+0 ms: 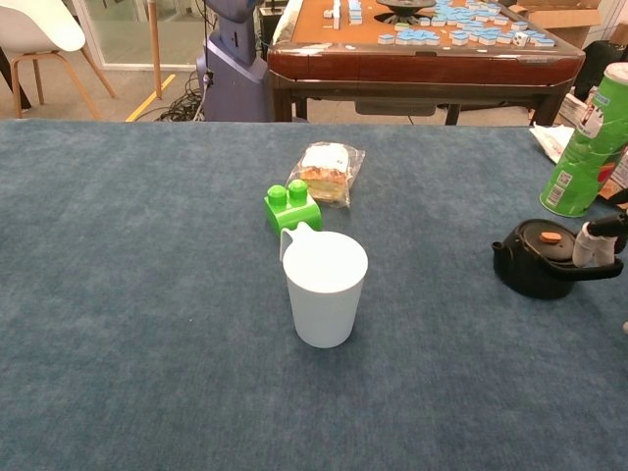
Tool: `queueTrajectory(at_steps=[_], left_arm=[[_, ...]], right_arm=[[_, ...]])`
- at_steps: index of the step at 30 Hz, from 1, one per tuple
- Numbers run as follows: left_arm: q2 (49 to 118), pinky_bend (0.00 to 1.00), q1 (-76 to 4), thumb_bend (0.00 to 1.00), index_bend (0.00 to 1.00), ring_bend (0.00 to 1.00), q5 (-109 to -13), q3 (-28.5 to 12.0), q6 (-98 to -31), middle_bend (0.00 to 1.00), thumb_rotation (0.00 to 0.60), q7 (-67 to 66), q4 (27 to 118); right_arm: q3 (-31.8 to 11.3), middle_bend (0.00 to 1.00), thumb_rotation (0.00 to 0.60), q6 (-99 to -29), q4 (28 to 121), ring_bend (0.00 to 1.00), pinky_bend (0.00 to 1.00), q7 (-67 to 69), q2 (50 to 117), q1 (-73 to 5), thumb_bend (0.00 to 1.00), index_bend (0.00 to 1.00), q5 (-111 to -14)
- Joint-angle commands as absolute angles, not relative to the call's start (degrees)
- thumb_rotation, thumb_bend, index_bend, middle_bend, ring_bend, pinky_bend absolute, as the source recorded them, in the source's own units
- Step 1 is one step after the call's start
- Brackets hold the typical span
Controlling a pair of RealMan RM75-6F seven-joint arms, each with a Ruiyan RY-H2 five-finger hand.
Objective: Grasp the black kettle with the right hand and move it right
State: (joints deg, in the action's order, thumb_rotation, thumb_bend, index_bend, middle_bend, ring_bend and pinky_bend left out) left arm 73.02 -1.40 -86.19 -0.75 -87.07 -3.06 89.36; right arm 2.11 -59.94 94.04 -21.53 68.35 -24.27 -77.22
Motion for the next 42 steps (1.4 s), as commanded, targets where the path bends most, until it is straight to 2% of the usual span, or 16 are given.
queueTrajectory(at_steps=[1,13,42], left_arm=[[73.0,0.01,-1.4,0.25,0.05,0.11,-86.2,-0.8,-87.1,0.09,0.6,-3.2,89.5],[72.8,0.01,-1.3,0.25,0.05,0.11,-86.0,-0.7,-87.1,0.09,0.6,-3.6,89.8],[72.8,0.01,-1.4,0.25,0.05,0.11,-86.2,-0.6,-86.9,0.09,0.6,-3.5,89.8]], right_arm=[[2.0,0.42,0.57,-60.1,93.9,0.32,0.03,-21.4,67.9,-24.0,0.04,0.35,-76.9],[1.3,0.42,0.571,-60.4,93.7,0.32,0.03,-19.4,68.4,-24.5,0.04,0.35,-79.2],[2.6,0.44,0.571,-58.4,93.4,0.32,0.03,-20.6,69.2,-24.1,0.04,0.39,-79.2]])
